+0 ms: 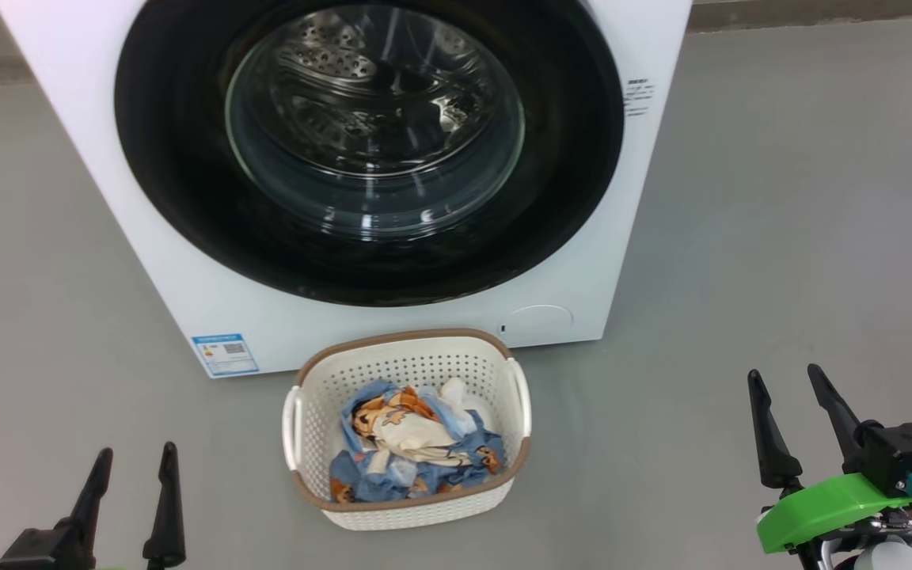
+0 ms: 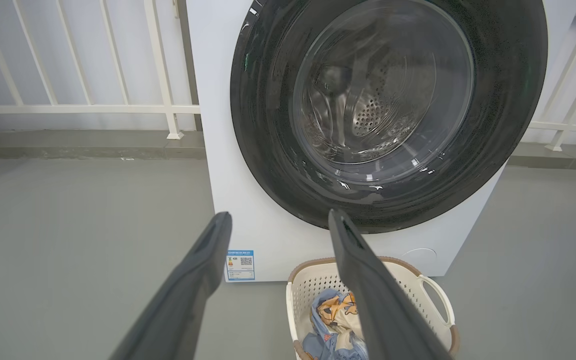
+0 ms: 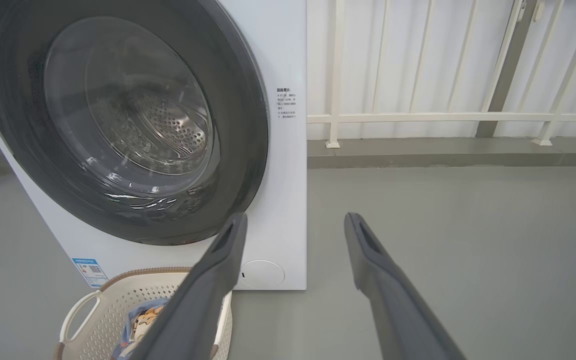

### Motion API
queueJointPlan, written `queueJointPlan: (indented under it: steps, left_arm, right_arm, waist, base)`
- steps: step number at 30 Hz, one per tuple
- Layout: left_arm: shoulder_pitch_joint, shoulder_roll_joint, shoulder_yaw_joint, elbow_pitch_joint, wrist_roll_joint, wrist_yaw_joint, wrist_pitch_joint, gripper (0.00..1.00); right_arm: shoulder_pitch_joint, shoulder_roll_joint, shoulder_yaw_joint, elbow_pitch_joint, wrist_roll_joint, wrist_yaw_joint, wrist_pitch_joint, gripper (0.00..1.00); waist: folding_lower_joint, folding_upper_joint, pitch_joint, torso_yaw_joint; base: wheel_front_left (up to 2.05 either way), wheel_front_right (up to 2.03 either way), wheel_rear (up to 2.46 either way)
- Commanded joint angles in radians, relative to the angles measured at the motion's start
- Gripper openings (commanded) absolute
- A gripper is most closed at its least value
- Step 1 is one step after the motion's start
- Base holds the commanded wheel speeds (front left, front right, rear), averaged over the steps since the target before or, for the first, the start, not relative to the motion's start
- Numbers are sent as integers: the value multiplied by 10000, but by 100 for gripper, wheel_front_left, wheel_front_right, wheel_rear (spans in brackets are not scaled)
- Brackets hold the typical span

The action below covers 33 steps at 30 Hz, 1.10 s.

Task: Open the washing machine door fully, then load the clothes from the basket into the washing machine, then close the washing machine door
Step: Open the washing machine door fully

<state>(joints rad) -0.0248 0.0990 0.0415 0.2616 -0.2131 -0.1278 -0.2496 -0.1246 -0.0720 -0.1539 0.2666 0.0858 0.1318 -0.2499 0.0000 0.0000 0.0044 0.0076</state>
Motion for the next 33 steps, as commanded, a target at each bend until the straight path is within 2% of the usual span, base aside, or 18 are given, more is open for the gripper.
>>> queueJointPlan:
  steps: [1,19,23,33]
  left_arm:
    - [-347,170,360,-243,77,-29,-122,100]
    - [-403,131,420,-340,17,-29,-122,100]
    - [-389,46,661,-609,145,-29,-122,100]
    - [-319,3,532,-557,65,-29,-122,100]
  right_arm:
    - [-368,-100,175,-281,86,-11,-118,100]
    - [-397,-78,145,-308,124,-11,-118,100]
    - [-407,-72,119,-385,157,-11,-118,100]
    - [-378,-92,174,-408,194,-11,-118,100]
  waist:
    - [0,0,4,-2]
    - [0,0,82,-20]
    - [0,0,107,-1]
    - [0,0,59,53]
  base:
    - [103,103,-207]
    - [80,79,-159]
    - [41,41,-83]
    - [5,5,-10]
